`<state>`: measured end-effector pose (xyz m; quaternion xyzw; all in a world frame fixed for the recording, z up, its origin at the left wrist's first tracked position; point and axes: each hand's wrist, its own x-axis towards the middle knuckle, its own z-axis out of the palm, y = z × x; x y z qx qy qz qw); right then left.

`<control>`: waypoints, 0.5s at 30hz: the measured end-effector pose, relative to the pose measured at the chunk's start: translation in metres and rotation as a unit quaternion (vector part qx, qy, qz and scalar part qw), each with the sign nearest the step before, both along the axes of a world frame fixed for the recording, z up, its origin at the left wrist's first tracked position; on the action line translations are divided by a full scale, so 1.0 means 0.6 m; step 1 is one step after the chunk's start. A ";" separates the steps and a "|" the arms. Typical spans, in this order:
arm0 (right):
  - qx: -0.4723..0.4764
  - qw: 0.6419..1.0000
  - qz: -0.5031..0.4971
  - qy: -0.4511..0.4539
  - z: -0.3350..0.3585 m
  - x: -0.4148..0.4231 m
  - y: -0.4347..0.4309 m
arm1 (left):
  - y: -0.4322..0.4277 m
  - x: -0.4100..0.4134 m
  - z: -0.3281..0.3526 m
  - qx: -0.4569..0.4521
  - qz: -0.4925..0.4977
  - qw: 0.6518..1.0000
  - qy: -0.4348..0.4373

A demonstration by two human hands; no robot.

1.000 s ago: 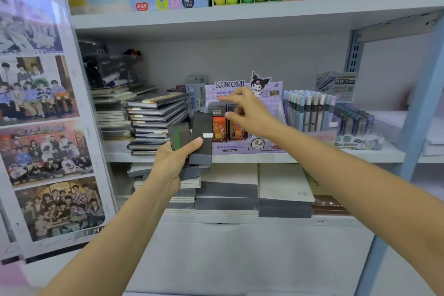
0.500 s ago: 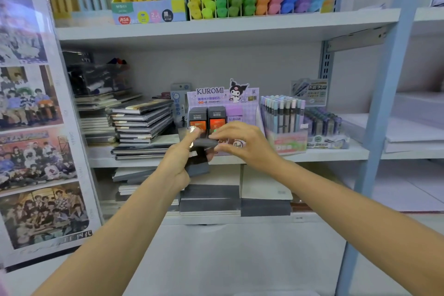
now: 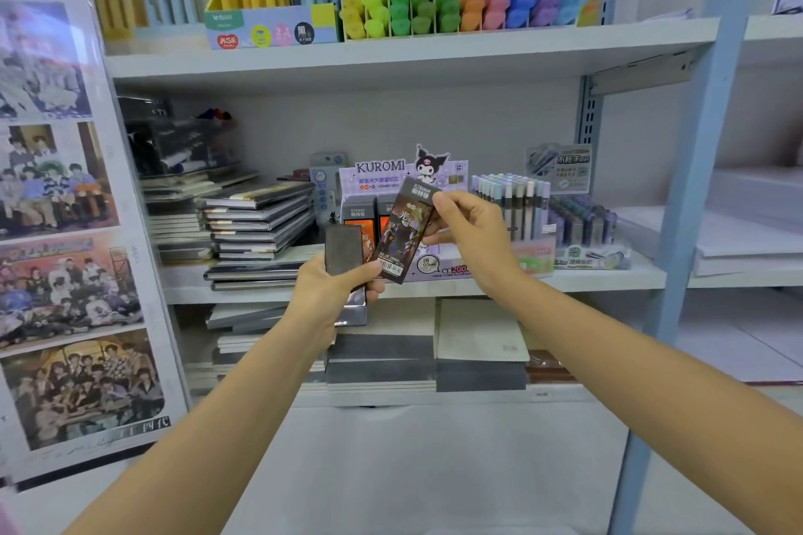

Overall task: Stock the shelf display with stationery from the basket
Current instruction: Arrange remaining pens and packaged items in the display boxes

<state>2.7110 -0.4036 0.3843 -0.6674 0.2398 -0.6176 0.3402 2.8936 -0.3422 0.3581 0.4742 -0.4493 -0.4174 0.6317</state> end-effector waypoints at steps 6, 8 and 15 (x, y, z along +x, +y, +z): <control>0.008 0.999 -0.015 0.050 0.015 0.008 -0.013 | -0.010 0.011 -0.007 -0.015 -0.006 1.000 0.000; -0.002 0.998 -0.059 0.030 0.030 0.007 -0.025 | -0.016 0.023 -0.010 -0.006 0.006 1.000 0.009; -0.077 0.980 -0.112 0.145 0.052 0.026 -0.067 | -0.034 0.058 -0.029 -0.025 -0.009 1.000 0.015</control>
